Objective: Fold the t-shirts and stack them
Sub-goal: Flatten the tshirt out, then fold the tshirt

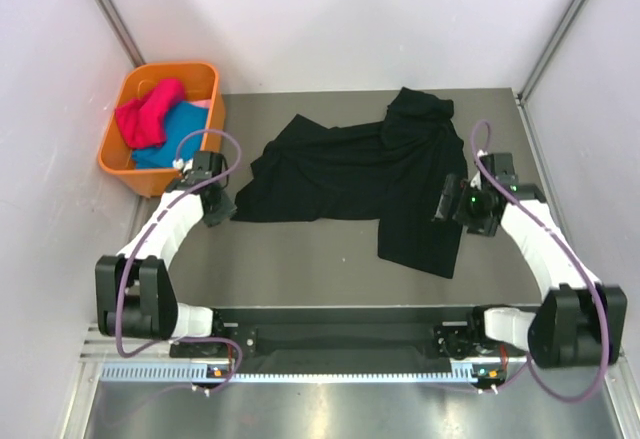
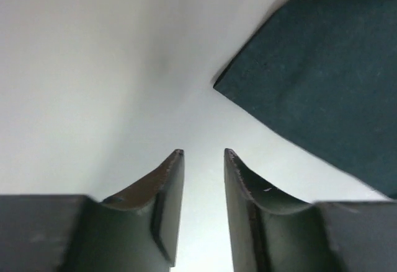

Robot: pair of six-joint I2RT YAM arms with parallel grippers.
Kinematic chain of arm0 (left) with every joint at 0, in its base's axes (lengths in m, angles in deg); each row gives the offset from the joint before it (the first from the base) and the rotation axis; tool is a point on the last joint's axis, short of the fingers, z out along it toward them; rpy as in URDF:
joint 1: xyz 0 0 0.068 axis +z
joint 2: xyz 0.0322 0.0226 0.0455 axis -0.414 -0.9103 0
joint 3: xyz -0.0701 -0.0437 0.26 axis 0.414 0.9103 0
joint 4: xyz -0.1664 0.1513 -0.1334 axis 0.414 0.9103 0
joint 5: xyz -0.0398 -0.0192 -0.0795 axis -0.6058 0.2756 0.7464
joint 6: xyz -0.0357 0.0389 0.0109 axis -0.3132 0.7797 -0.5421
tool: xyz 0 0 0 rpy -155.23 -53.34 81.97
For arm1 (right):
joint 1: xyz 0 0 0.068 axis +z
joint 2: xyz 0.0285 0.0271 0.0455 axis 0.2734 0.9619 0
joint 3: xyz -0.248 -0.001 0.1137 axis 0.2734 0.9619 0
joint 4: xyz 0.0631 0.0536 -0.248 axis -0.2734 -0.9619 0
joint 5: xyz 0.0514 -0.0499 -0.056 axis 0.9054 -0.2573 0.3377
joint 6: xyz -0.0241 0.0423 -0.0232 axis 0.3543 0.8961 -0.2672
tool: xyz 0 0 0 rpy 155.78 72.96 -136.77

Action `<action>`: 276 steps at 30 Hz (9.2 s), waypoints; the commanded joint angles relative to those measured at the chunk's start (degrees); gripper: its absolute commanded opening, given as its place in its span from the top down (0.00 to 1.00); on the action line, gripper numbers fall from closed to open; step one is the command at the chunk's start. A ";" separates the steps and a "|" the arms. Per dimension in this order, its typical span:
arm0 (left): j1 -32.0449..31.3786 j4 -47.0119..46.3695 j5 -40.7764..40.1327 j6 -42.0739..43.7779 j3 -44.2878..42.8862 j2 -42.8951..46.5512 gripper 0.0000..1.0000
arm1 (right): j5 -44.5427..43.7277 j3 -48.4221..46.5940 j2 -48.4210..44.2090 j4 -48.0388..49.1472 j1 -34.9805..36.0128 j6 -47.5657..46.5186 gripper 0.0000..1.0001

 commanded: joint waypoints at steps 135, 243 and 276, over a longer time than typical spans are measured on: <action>6.16 -31.19 22.02 9.08 -38.10 11.23 1.00 | -12.92 -58.16 -5.89 24.17 -12.44 11.84 1.00; -10.37 -73.18 -6.36 39.14 -47.45 -55.27 1.00 | -20.13 -13.24 12.37 58.21 -12.43 0.15 1.00; -10.54 -39.35 -3.30 22.53 -43.06 -43.26 1.00 | -17.23 -14.84 -0.88 3.82 -10.50 15.79 1.00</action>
